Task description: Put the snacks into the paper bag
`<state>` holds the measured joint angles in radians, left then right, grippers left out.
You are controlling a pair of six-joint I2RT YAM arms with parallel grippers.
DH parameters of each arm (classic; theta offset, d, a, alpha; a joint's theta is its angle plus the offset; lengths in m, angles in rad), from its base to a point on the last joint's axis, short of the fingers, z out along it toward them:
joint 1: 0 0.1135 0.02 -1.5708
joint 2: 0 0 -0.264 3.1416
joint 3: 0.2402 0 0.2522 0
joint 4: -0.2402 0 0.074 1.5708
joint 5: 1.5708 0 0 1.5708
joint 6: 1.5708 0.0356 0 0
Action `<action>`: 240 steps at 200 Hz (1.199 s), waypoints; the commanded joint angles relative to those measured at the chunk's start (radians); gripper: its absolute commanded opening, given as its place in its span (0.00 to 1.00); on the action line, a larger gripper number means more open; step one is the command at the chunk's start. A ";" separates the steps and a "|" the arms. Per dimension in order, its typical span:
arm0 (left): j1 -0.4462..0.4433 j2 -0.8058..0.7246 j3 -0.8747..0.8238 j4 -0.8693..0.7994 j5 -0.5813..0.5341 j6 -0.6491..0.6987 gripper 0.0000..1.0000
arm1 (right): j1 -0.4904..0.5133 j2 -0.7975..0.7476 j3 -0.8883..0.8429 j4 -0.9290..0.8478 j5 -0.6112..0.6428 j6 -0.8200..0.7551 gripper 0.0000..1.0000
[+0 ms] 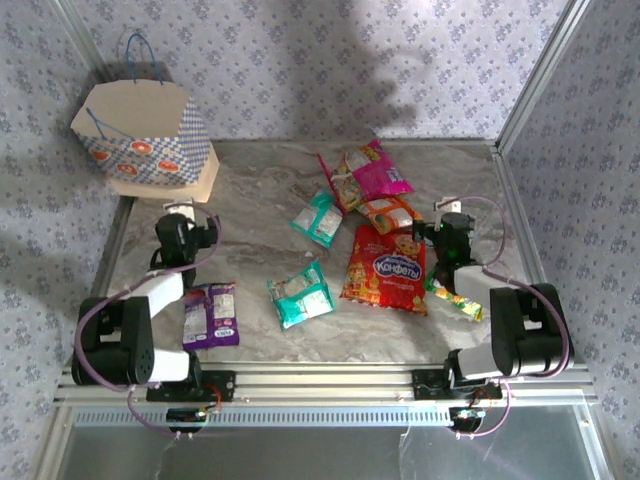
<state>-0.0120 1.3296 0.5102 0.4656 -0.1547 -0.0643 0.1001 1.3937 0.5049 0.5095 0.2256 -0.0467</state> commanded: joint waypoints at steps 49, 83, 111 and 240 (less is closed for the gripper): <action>-0.014 -0.096 0.315 -0.488 -0.139 -0.113 1.00 | 0.022 -0.105 0.186 -0.249 -0.034 0.044 1.00; -0.016 -0.011 0.567 -0.760 -0.151 -0.222 0.99 | 0.058 -0.109 0.216 -0.210 -0.089 -0.036 1.00; -0.016 0.066 0.742 -0.900 -0.181 -0.289 0.97 | 0.087 -0.116 0.256 -0.237 -0.084 -0.054 1.00; 0.010 0.367 1.311 -1.189 -0.344 -0.695 0.95 | 0.128 -0.183 0.324 -0.338 -0.126 -0.029 1.00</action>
<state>-0.0128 1.6547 1.7290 -0.6762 -0.4625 -0.6441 0.2234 1.2419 0.8146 0.1967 0.1146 -0.0723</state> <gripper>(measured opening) 0.956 0.998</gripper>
